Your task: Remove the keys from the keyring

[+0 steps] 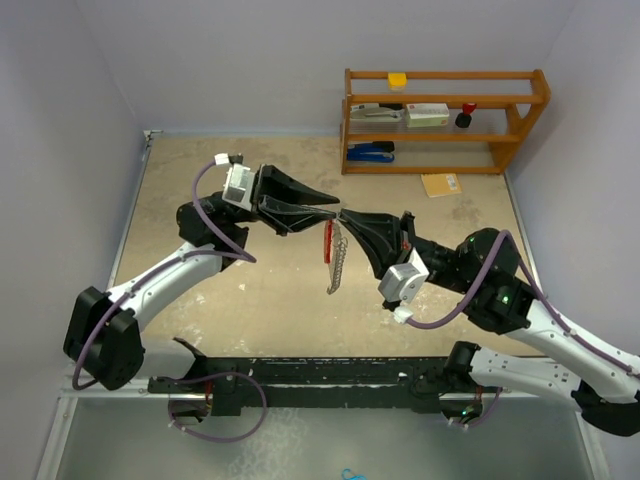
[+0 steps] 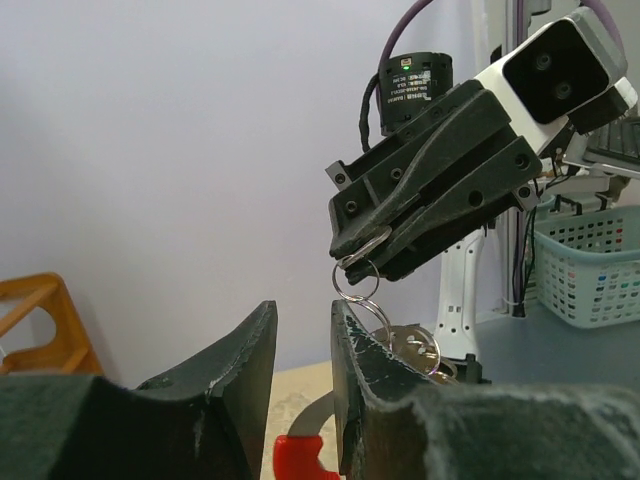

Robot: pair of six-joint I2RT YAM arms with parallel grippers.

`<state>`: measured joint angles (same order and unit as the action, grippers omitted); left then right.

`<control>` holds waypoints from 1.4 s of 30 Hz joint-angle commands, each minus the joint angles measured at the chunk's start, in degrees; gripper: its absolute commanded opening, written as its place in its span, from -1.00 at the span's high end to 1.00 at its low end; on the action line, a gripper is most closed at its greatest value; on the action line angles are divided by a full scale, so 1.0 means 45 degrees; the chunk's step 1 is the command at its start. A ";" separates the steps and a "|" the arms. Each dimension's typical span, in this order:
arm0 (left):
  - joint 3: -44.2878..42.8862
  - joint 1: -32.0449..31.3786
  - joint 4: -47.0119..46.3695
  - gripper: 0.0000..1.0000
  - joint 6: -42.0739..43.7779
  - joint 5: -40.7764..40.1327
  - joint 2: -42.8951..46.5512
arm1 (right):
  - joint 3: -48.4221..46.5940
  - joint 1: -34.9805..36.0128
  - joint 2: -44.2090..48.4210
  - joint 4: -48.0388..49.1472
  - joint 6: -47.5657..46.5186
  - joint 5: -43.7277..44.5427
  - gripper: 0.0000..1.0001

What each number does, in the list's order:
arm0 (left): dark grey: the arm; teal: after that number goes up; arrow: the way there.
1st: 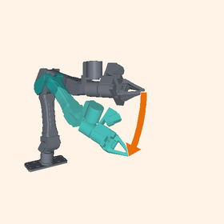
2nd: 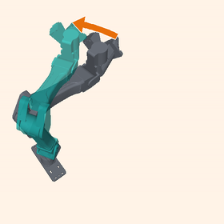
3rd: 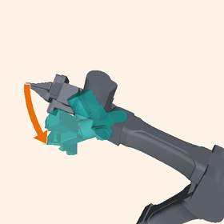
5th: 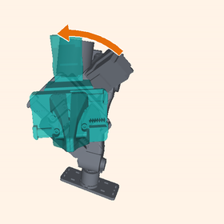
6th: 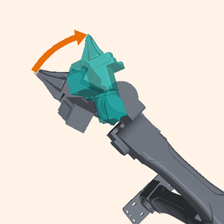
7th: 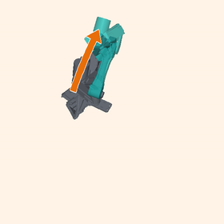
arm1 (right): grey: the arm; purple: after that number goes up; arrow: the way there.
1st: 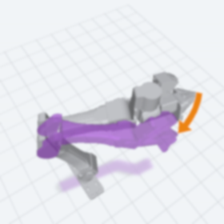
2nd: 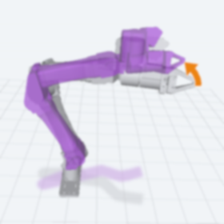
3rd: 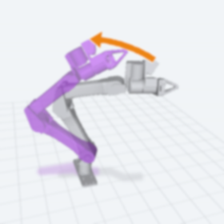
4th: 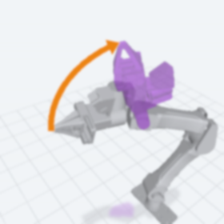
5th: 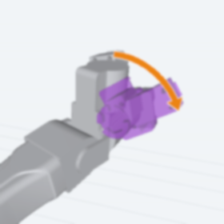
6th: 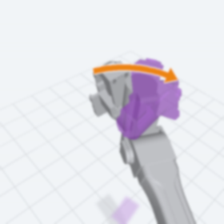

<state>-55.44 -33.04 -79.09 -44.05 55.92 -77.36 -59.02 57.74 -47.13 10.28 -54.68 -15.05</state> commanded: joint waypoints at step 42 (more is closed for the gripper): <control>-0.0637 -0.0793 -0.3990 0.48 -0.2973 0.0151 -0.1127 | 0.0313 0.0002 0.0222 0.1702 -0.0003 -0.0279 1.00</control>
<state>-56.05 -36.07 -87.42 -50.96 57.98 -81.32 -57.58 57.74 -46.72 12.56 -54.65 -16.05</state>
